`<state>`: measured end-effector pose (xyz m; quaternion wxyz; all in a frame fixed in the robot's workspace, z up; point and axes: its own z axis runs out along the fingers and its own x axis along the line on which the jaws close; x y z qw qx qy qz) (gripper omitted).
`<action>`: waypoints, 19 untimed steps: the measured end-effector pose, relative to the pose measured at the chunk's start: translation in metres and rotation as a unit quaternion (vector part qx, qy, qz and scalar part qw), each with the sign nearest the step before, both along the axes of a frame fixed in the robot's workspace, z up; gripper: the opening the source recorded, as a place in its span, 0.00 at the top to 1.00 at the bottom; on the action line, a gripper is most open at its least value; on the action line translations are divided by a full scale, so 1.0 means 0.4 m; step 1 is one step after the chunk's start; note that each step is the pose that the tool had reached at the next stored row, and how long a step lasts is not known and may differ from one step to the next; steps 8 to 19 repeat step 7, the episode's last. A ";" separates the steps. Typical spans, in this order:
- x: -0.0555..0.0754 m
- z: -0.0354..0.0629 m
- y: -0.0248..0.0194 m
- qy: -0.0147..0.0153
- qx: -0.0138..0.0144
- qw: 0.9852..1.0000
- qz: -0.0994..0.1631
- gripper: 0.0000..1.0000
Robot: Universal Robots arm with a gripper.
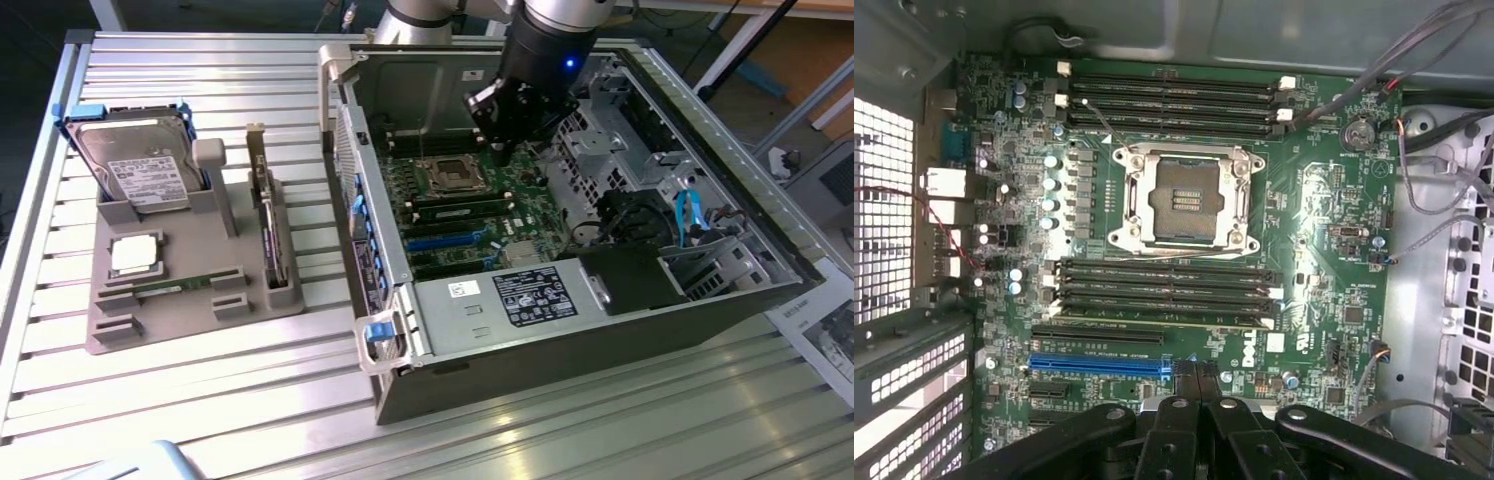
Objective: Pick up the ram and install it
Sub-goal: 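Press down the ram until it locks into place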
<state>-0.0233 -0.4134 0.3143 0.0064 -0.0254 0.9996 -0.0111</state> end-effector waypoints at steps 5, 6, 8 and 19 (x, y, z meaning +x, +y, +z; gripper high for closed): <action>0.000 0.000 0.000 0.002 0.000 1.000 0.000 0.90; 0.000 0.000 0.000 0.002 0.000 1.000 0.000 0.90; 0.000 0.000 0.000 0.002 0.000 1.000 0.000 0.90; 0.000 0.000 0.000 0.002 0.000 1.000 0.000 0.90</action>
